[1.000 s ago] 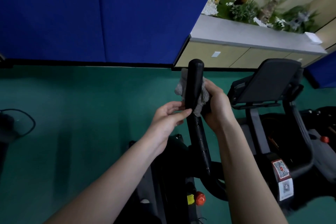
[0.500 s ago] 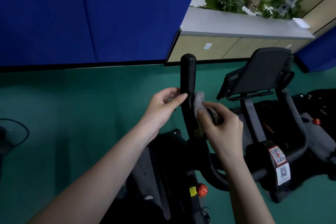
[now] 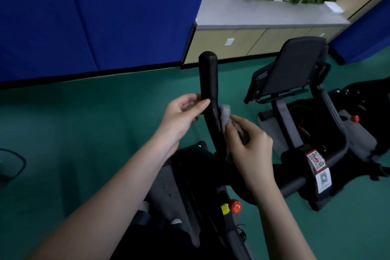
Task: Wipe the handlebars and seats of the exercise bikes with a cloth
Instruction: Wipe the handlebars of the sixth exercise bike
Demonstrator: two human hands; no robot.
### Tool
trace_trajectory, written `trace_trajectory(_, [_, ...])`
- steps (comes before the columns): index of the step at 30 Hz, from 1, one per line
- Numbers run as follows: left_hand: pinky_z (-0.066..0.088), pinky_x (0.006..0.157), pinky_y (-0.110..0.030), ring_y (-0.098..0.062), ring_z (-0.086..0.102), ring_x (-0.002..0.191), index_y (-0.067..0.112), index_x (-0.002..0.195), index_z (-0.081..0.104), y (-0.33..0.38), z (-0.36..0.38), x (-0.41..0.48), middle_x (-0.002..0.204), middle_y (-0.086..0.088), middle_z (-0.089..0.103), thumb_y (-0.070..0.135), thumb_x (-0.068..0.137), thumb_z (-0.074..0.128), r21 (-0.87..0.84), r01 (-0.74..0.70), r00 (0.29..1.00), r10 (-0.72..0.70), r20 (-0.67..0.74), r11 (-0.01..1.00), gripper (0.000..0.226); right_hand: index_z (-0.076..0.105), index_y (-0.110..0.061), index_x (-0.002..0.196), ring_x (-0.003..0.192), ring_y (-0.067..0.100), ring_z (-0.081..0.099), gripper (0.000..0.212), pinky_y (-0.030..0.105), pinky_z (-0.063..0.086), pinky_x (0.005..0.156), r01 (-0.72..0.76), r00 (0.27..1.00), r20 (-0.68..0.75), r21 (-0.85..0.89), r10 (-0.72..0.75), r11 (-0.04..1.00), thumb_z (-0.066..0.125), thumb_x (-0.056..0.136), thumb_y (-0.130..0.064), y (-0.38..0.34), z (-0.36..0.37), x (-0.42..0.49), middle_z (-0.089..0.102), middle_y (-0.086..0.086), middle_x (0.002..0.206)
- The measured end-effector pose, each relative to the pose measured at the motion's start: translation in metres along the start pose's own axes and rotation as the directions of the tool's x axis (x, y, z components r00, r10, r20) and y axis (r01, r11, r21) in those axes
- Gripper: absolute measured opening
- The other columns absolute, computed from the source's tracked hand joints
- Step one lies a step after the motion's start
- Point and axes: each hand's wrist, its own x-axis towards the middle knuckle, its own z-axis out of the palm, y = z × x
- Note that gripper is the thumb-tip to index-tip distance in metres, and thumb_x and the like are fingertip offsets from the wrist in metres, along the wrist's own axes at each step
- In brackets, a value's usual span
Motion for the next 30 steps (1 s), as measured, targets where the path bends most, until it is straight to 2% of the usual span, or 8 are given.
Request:
trace_trajectory(2, [0.045,0.073,-0.019,-0.009,0.060,0.093,0.010,0.109,0.064,-0.001,0.000,-0.001,0.098,-0.001,0.066,0.016,0.087,0.066,0.003,-0.006,1.000,0.006,0.005,1.000,0.023,0.070,-0.017,0.114,0.099,0.007,0.067,0.025,0.027,0.052,0.088,-0.175,0.981,0.112,0.150,0.159,0.973,0.057,0.093,-0.018,-0.003,0.008,0.019,0.074,-0.002,0.103])
trace_trajectory(5, [0.045,0.074,-0.018,-0.008,0.060,0.092,0.012,0.108,0.064,-0.001,0.000,-0.002,0.097,0.000,0.067,0.017,0.087,0.065,0.016,-0.020,1.000,0.020,0.010,1.000,0.021,0.071,-0.010,0.108,0.096,0.022,0.069,0.022,0.037,0.054,0.087,-0.354,0.918,0.303,0.344,0.254,0.870,0.054,0.096,-0.018,-0.007,0.015,0.045,0.075,0.008,0.096])
trace_trajectory(9, [0.045,0.077,-0.021,-0.010,0.060,0.096,0.010,0.110,0.064,-0.002,-0.001,0.000,0.100,-0.001,0.066,0.017,0.087,0.066,0.010,-0.013,1.000,0.013,0.006,1.000,0.024,0.070,-0.001,0.095,0.072,0.018,0.070,0.024,0.022,0.053,0.062,-0.378,0.883,0.431,0.419,0.186,0.825,0.051,0.098,-0.015,0.006,-0.001,0.031,0.075,0.014,0.082])
trace_trajectory(13, [0.046,0.080,-0.023,-0.010,0.061,0.097,0.011,0.109,0.064,-0.004,-0.001,0.000,0.100,0.000,0.067,0.018,0.087,0.066,-0.008,-0.001,1.000,0.001,0.016,1.000,0.023,0.072,-0.011,0.093,0.076,0.015,0.070,0.017,0.024,0.054,0.067,-0.398,0.888,0.397,0.409,0.233,0.821,0.055,0.096,-0.013,0.015,-0.010,0.016,0.075,0.006,0.082])
trace_trajectory(18, [0.048,0.084,-0.028,-0.006,0.064,0.092,0.019,0.100,0.065,-0.006,-0.001,-0.001,0.095,0.004,0.069,0.018,0.086,0.067,-0.047,0.023,1.000,-0.023,0.010,0.999,0.014,0.071,-0.014,0.107,0.095,0.010,0.068,0.017,0.032,0.053,0.090,-0.230,0.966,0.188,0.320,0.177,0.919,0.063,0.092,-0.017,0.005,-0.001,0.011,0.074,-0.002,0.097])
trace_trajectory(23, [0.049,0.084,-0.029,-0.008,0.064,0.093,0.013,0.108,0.065,-0.007,-0.001,0.001,0.100,0.000,0.069,0.018,0.084,0.069,-0.073,0.028,1.000,-0.028,-0.005,0.997,0.024,0.073,-0.025,0.102,0.100,-0.003,0.064,0.021,0.018,0.048,0.090,0.029,0.994,0.101,0.217,-0.052,0.976,0.068,0.087,-0.011,0.018,-0.019,-0.014,0.072,-0.015,0.102])
trace_trajectory(27, [0.047,0.087,-0.035,-0.015,0.061,0.094,0.007,0.111,0.063,-0.009,0.003,-0.002,0.099,-0.004,0.067,0.019,0.089,0.063,-0.122,0.045,0.999,-0.046,-0.008,0.991,0.025,0.072,-0.007,0.109,0.114,0.015,0.058,0.026,0.022,0.043,0.100,0.352,0.932,0.044,0.133,-0.360,0.927,0.067,0.085,0.003,0.010,-0.003,0.000,0.066,0.001,0.116])
trace_trajectory(30, [0.046,0.079,-0.031,-0.013,0.060,0.083,0.010,0.109,0.064,-0.011,0.001,-0.007,0.093,-0.002,0.065,0.022,0.095,0.055,-0.171,0.058,0.998,-0.059,-0.005,0.984,0.021,0.071,-0.005,0.108,0.111,0.024,0.057,0.029,0.025,0.041,0.100,0.482,0.866,0.097,0.098,-0.491,0.870,0.066,0.083,0.008,0.013,-0.002,0.008,0.066,0.003,0.116])
